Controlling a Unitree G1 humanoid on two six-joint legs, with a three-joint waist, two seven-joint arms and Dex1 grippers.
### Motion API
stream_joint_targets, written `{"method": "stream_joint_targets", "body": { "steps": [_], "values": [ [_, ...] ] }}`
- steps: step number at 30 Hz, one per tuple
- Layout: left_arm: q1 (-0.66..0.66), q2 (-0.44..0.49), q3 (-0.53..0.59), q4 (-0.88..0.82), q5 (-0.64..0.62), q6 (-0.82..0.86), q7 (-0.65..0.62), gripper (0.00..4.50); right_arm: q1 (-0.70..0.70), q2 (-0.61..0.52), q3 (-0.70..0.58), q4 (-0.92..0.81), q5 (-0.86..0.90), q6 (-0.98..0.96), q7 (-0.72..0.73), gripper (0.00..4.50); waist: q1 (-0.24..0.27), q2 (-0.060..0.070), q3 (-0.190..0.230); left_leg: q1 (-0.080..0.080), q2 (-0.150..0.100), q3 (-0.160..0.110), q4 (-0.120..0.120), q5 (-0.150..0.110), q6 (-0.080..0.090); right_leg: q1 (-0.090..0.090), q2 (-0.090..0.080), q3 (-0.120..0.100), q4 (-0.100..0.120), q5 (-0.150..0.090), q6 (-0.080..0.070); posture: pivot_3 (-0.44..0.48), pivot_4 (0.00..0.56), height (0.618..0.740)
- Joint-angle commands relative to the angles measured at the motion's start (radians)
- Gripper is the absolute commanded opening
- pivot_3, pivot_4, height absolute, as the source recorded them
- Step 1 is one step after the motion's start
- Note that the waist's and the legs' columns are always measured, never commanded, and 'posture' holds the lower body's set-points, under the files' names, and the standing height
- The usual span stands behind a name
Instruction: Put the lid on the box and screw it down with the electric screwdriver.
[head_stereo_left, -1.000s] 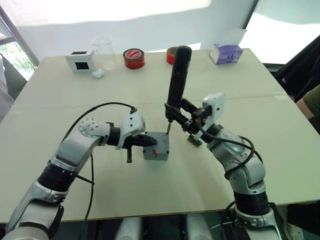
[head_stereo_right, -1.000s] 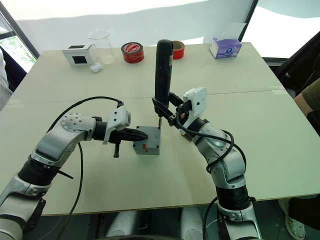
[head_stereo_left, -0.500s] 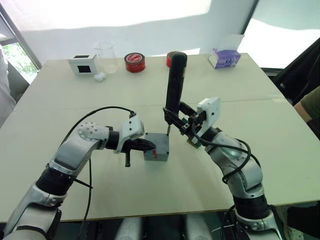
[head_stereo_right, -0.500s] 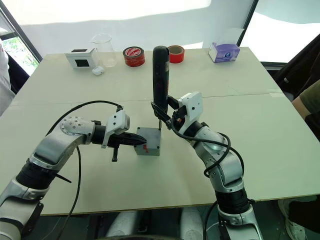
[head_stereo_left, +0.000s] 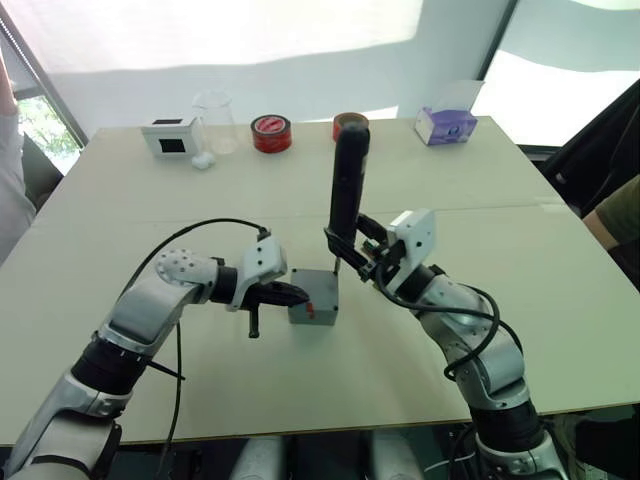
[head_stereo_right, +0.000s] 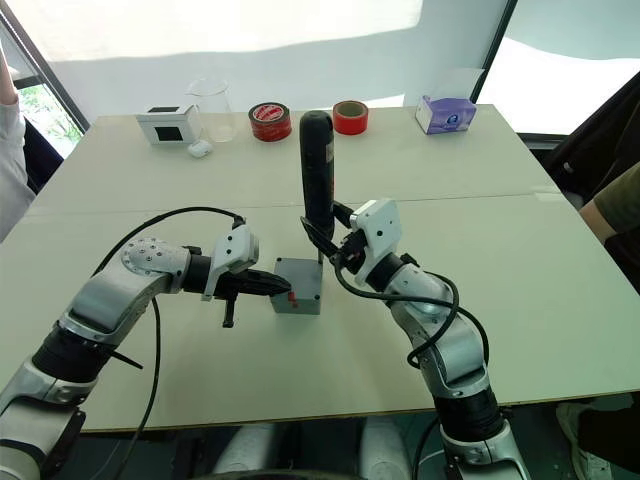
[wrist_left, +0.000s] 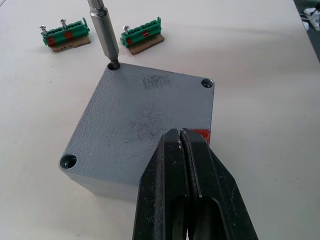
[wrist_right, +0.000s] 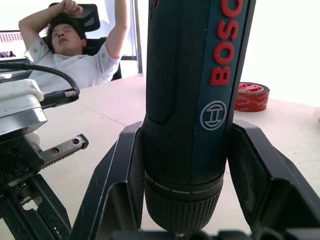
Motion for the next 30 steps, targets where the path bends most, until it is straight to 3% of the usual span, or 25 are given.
{"method": "stream_joint_targets", "body": {
  "steps": [1, 30],
  "values": [
    [0.011, 0.014, -0.019, 0.008, 0.028, 0.005, -0.001, 0.0, 0.038, -0.017, 0.049, 0.086, -0.058, 0.073, -0.013, 1.79, 0.0, 0.0, -0.001, 0.0, 0.0, 0.0, 0.0, 0.0, 0.0, 0.0, 0.0, 0.0, 0.0, 0.0, 0.0, 0.0, 0.15, 0.74],
    [0.017, 0.002, -0.022, 0.033, 0.036, -0.019, -0.003, 0.0, 0.035, -0.018, 0.023, 0.09, -0.049, 0.075, -0.006, 1.79, 0.001, 0.0, -0.002, 0.0, 0.0, -0.001, -0.001, 0.0, 0.0, -0.002, -0.002, -0.001, -0.003, -0.002, -0.003, 0.0, 0.15, 0.74]
  ]
}}
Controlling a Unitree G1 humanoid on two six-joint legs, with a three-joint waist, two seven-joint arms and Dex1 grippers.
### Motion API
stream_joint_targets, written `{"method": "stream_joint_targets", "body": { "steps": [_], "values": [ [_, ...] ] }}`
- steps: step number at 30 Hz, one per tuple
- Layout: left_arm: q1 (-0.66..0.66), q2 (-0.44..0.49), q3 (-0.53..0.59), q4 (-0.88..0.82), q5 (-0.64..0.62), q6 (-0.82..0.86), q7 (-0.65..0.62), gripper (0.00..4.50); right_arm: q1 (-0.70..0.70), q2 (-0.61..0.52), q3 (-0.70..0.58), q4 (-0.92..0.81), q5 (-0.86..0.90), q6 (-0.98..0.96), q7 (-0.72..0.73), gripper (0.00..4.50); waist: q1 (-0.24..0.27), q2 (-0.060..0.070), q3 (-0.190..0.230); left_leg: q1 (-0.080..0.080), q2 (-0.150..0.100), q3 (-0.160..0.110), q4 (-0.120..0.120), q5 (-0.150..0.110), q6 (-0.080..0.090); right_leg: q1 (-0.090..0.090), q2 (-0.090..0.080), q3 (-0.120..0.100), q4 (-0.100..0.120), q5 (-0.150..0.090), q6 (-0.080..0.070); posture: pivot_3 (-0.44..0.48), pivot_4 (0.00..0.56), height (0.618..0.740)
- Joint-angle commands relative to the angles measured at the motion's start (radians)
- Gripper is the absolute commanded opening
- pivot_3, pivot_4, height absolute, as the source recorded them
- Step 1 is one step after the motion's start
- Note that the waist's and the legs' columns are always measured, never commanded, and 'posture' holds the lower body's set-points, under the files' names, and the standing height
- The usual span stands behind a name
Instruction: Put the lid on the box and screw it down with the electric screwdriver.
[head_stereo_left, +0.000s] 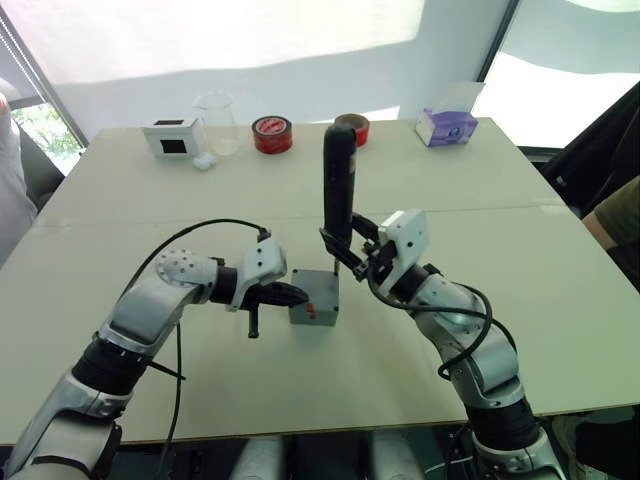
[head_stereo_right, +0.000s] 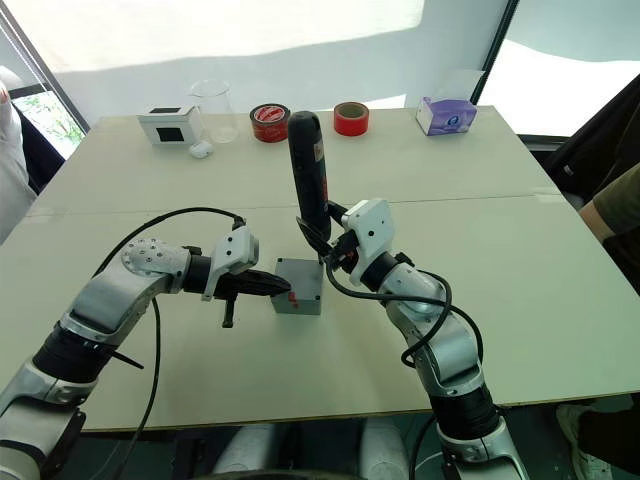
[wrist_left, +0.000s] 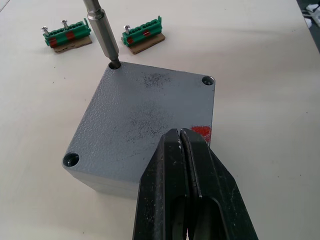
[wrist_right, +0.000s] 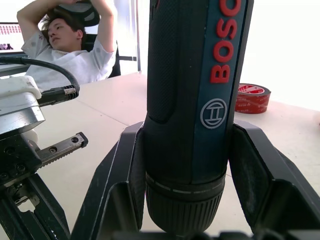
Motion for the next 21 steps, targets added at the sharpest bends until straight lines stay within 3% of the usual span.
{"method": "stream_joint_targets", "body": {
  "steps": [1, 7, 11, 15, 21],
  "values": [
    [0.015, 0.004, -0.02, 0.022, 0.025, 0.008, 0.0, 0.0, 0.028, -0.027, -0.014, 0.068, -0.003, 0.075, 0.008, 1.79, 0.0, 0.0, 0.0, 0.0, 0.0, 0.0, 0.0, 0.0, 0.0, 0.0, 0.0, 0.0, 0.0, 0.0, 0.0, 0.0, 0.15, 0.74],
    [0.023, -0.001, -0.014, 0.023, 0.018, 0.01, 0.004, 0.0, -0.079, -0.069, -0.098, -0.019, 0.074, 0.135, 0.04, 1.79, 0.003, 0.001, 0.001, -0.001, 0.0, 0.0, -0.001, 0.0, 0.0, 0.0, -0.001, -0.001, -0.003, 0.0, 0.0, 0.0, 0.15, 0.74],
    [0.035, -0.029, 0.039, 0.025, -0.032, 0.036, 0.024, 0.0, -0.303, -0.144, -0.292, -0.071, 0.3, 0.332, 0.031, 1.79, 0.007, 0.004, 0.006, -0.004, -0.001, -0.001, -0.001, 0.0, 0.0, -0.002, -0.003, -0.001, -0.004, 0.0, -0.001, 0.0, 0.15, 0.74],
    [0.041, -0.073, 0.121, 0.011, -0.114, 0.091, 0.06, 0.0, -0.445, -0.179, -0.433, -0.009, 0.426, 0.531, -0.069, 1.79, 0.016, 0.005, 0.008, -0.019, -0.001, -0.001, 0.0, 0.0, 0.0, -0.015, -0.003, -0.001, -0.002, 0.004, 0.002, 0.0, 0.15, 0.74],
    [0.029, -0.104, 0.249, -0.041, -0.249, 0.197, 0.116, 0.0, -0.612, -0.253, -0.647, 0.164, 0.604, 0.962, -0.196, 1.79, 0.015, 0.005, 0.012, -0.022, -0.001, 0.0, -0.001, 0.001, -0.001, -0.018, -0.003, -0.001, -0.001, 0.004, 0.002, 0.0, 0.15, 0.74]
  ]
}}
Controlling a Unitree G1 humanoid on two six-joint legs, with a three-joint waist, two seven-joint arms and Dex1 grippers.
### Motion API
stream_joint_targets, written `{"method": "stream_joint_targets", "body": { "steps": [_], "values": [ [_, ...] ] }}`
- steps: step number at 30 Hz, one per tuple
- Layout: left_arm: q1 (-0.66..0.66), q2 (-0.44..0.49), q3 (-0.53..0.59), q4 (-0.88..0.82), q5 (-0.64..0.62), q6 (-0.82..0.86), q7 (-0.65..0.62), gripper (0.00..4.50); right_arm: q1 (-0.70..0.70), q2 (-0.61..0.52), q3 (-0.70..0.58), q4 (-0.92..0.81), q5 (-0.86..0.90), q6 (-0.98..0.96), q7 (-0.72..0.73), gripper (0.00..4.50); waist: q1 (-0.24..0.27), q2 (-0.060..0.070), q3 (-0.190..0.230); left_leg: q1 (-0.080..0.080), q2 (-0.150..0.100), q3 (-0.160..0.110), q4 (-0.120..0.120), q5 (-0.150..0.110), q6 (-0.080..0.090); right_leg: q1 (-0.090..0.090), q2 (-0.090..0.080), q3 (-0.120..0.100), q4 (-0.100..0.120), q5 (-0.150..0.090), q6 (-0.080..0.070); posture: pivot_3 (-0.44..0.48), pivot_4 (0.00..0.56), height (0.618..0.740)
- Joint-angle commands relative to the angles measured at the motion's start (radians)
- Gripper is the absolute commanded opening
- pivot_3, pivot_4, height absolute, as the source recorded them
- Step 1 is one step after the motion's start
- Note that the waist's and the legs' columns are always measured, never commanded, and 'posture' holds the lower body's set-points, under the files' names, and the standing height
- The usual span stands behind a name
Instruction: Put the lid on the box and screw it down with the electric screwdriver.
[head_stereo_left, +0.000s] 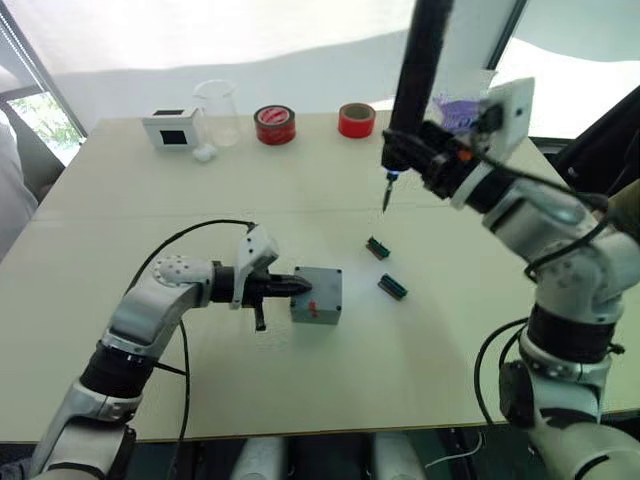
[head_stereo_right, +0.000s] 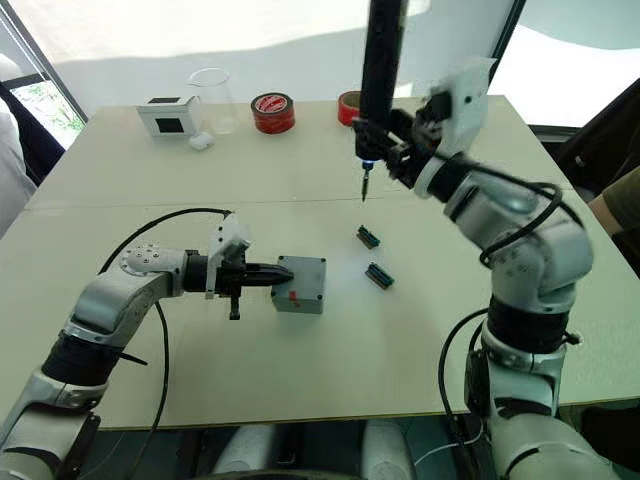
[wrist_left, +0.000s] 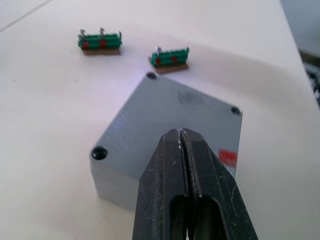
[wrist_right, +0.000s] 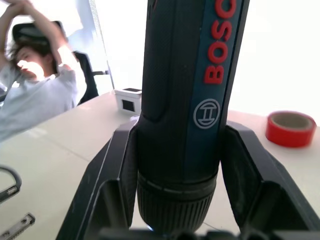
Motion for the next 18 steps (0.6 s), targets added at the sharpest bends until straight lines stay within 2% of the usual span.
{"method": "stream_joint_targets", "body": {
  "steps": [1, 4, 7, 12, 18],
  "values": [
    [-0.006, 0.016, 0.083, -0.071, -0.082, 0.049, 0.016, 0.0, -0.079, -0.063, -0.116, 0.065, 0.08, 0.234, -0.045, 1.79, 0.0, 0.001, 0.001, 0.0, 0.0, 0.0, 0.0, 0.0, 0.0, 0.0, 0.0, 0.0, -0.001, 0.0, 0.0, 0.0, 0.15, 0.74],
    [0.01, 0.075, 0.116, -0.174, -0.141, 0.099, -0.011, 0.0, 0.002, -0.281, -0.024, 0.182, 0.039, 0.396, -0.033, 1.79, 0.003, 0.004, 0.006, -0.002, 0.0, 0.001, 0.0, 0.0, 0.001, -0.001, -0.001, 0.0, -0.002, 0.0, 0.0, 0.0, 0.15, 0.74],
    [0.029, 0.132, 0.112, -0.252, -0.171, 0.107, -0.04, 0.0, 0.122, -0.46, 0.099, 0.279, 0.127, 0.417, 0.023, 1.79, 0.009, 0.004, 0.006, -0.007, -0.001, -0.001, 0.0, -0.001, 0.002, -0.002, -0.001, 0.0, -0.007, 0.0, -0.001, 0.0, 0.15, 0.74],
    [0.045, 0.167, 0.071, -0.318, -0.164, 0.088, -0.052, 0.0, 0.137, -0.572, 0.23, 0.395, 0.169, 0.417, 0.07, 1.79, -0.025, 0.011, 0.013, -0.01, -0.003, 0.007, 0.003, -0.003, 0.006, -0.005, -0.002, 0.003, -0.008, 0.001, 0.002, 0.0, 0.15, 0.74],
    [0.05, 0.13, 0.054, -0.326, -0.164, 0.085, 0.005, 0.0, 0.098, -0.594, 0.344, 0.489, 0.119, 0.417, 0.107, 1.79, -0.019, 0.011, 0.014, -0.01, 0.001, 0.006, 0.003, -0.003, 0.006, -0.006, 0.002, 0.003, -0.006, 0.002, 0.003, 0.0, 0.15, 0.74]
  ]
}}
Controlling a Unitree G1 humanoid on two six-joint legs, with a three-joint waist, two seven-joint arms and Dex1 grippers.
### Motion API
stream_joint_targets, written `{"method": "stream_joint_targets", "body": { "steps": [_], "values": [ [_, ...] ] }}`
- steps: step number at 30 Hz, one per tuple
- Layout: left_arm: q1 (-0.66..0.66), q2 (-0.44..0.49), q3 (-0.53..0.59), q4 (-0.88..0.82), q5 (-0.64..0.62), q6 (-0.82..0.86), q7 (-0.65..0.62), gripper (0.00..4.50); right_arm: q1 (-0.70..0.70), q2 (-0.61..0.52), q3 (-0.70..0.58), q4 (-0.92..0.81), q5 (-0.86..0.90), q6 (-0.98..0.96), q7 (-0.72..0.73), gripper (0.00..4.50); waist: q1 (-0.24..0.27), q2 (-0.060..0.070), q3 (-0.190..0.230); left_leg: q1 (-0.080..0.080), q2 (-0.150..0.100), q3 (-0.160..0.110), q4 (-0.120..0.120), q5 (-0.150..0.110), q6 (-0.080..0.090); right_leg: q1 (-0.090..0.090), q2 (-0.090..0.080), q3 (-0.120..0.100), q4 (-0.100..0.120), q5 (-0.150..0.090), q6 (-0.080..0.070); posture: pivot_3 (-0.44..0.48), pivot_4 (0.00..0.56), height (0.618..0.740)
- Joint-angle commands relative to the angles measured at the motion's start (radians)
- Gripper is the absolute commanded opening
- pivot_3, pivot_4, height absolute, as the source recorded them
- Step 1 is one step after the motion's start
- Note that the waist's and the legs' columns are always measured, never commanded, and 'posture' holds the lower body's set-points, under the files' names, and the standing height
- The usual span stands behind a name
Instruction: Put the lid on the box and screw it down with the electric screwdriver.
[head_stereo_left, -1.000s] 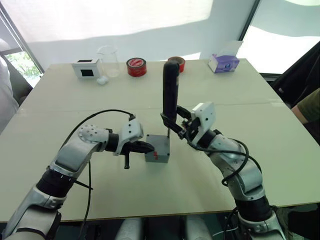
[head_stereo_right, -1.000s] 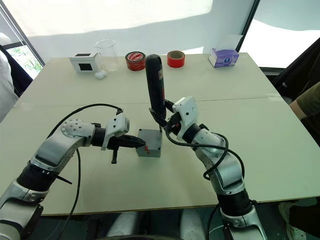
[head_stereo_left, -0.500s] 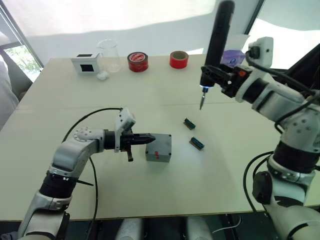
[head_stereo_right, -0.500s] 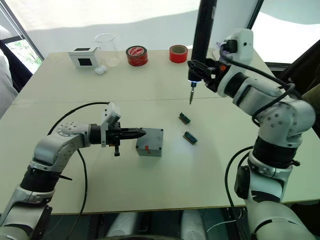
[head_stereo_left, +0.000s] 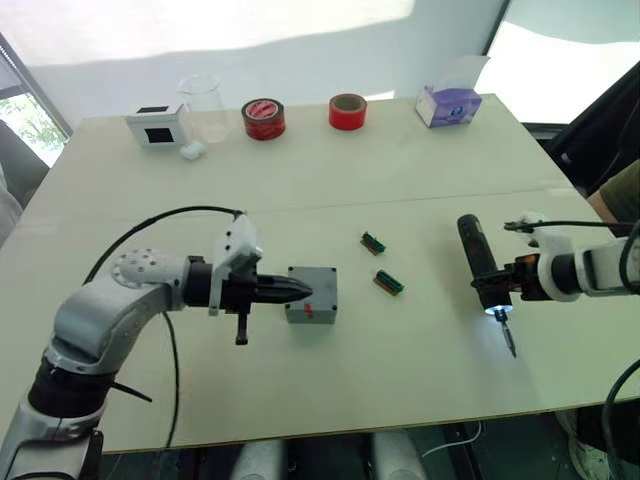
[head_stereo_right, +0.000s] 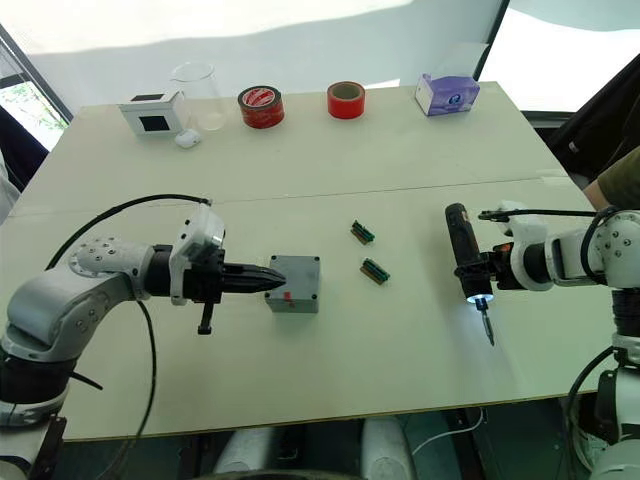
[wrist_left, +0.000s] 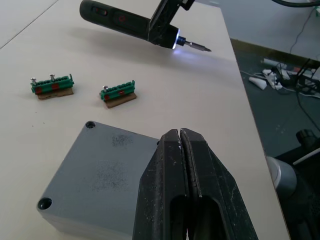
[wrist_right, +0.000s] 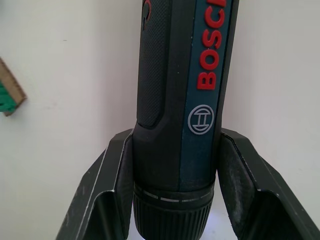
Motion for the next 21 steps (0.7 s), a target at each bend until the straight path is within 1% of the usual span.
{"method": "stream_joint_targets", "body": {
  "steps": [1, 6, 8, 9, 10, 11, 13, 18, 21],
  "values": [
    [0.01, -0.027, 0.001, -0.027, -0.006, -0.017, 0.045, 0.0, -0.047, -0.018, 0.04, 0.032, -0.03, 0.006, 0.046, 1.79, 0.002, 0.0, 0.0, 0.0, 0.0, 0.0, 0.0, 0.0, 0.0, 0.0, 0.0, 0.0, 0.0, 0.0, 0.0, 0.0, 0.15, 0.74],
    [0.044, -0.028, 0.008, -0.059, -0.02, -0.004, 0.081, 0.0, -0.07, -0.006, 0.08, 0.062, -0.114, 0.006, 0.095, 1.79, 0.005, -0.002, 0.001, -0.002, -0.001, 0.0, 0.002, 0.0, 0.0, 0.0, 0.0, 0.0, 0.0, 0.001, 0.001, 0.0, 0.15, 0.74],
    [0.056, -0.023, 0.014, -0.069, -0.03, 0.003, 0.09, 0.0, -0.068, -0.009, 0.095, 0.054, -0.141, 0.003, 0.117, 2.84, 0.006, -0.002, 0.001, -0.003, -0.001, -0.001, 0.002, 0.0, 0.0, 0.0, -0.001, 0.0, 0.0, 0.001, 0.002, 0.0, 0.15, 0.74],
    [0.06, -0.022, 0.016, -0.073, -0.032, 0.007, 0.096, 0.0, -0.063, -0.013, 0.104, 0.048, -0.154, -0.005, 0.129, 3.01, 0.006, -0.002, 0.001, -0.003, -0.001, -0.001, 0.002, 0.0, 0.0, 0.0, -0.001, 0.0, 0.0, 0.001, 0.002, 0.0, 0.15, 0.74],
    [0.06, -0.021, 0.016, -0.074, -0.034, 0.009, 0.101, 0.0, -0.06, -0.014, 0.111, 0.045, -0.168, -0.012, 0.14, 3.47, 0.006, -0.002, 0.001, -0.003, -0.001, -0.001, 0.002, 0.0, 0.0, 0.0, -0.001, 0.0, 0.0, 0.001, 0.002, 0.0, 0.15, 0.74],
    [0.058, -0.018, 0.015, -0.071, -0.033, 0.008, 0.104, 0.0, -0.058, -0.014, 0.118, 0.042, -0.182, -0.021, 0.151, 3.83, 0.006, -0.002, 0.001, -0.003, -0.001, -0.001, 0.003, 0.0, 0.0, 0.0, -0.001, 0.0, 0.0, 0.001, 0.002, 0.0, 0.15, 0.74],
    [0.054, -0.014, 0.013, -0.066, -0.033, 0.006, 0.109, 0.0, -0.058, -0.012, 0.128, 0.04, -0.206, -0.03, 0.169, 4.45, 0.005, -0.003, 0.001, -0.003, -0.001, -0.002, 0.003, 0.0, 0.0, 0.0, 0.0, 0.0, 0.0, 0.001, 0.002, 0.0, 0.15, 0.74],
    [0.044, -0.006, 0.016, -0.039, -0.026, -0.004, 0.117, 0.0, -0.06, -0.004, 0.151, 0.028, -0.257, -0.058, 0.21, 4.45, 0.006, -0.003, 0.001, -0.003, -0.002, -0.002, 0.003, 0.0, 0.0, 0.001, -0.001, 0.0, 0.0, 0.001, 0.002, 0.0, 0.15, 0.74],
    [0.049, 0.004, 0.033, -0.023, -0.03, -0.008, 0.114, 0.0, -0.08, -0.014, 0.155, -0.006, -0.286, -0.113, 0.243, 4.45, 0.004, -0.004, 0.001, -0.003, -0.002, -0.002, 0.003, 0.0, -0.001, 0.001, -0.001, 0.0, 0.0, 0.001, 0.003, 0.0, 0.15, 0.74]
  ]
}}
